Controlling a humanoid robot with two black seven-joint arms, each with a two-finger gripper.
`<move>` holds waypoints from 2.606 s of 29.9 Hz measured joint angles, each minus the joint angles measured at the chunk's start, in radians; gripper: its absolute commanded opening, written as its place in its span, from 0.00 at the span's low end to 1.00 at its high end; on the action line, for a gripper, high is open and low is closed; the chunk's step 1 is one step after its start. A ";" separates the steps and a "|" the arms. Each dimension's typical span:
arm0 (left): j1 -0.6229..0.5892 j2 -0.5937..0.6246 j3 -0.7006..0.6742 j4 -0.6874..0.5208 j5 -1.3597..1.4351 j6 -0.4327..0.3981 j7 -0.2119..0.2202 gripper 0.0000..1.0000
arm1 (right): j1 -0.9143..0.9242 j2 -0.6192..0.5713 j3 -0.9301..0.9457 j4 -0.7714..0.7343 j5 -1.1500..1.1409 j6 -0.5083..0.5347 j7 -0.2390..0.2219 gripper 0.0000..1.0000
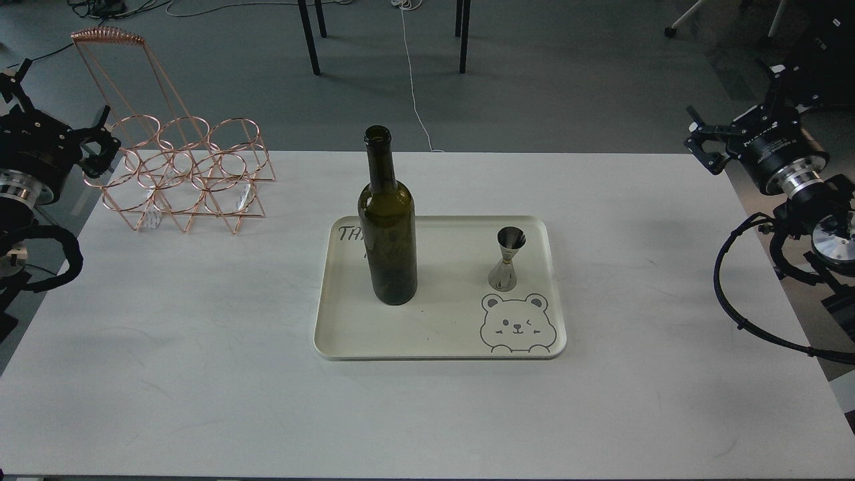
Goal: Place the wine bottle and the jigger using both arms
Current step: 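Raise the right gripper from its rest pose toward the tray, then reach the right gripper to the steel jigger on the tray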
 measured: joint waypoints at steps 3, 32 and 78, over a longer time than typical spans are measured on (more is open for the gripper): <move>0.000 0.000 0.002 -0.002 0.001 0.000 -0.002 0.98 | -0.004 -0.007 -0.002 0.011 -0.010 0.000 0.000 0.99; -0.003 0.003 -0.001 -0.002 -0.001 0.000 -0.002 0.98 | -0.140 -0.351 -0.040 0.715 -1.262 -0.102 0.060 0.96; -0.006 0.002 0.001 -0.001 0.004 0.000 -0.001 0.98 | 0.018 0.067 -0.416 0.520 -2.380 -0.321 0.132 0.60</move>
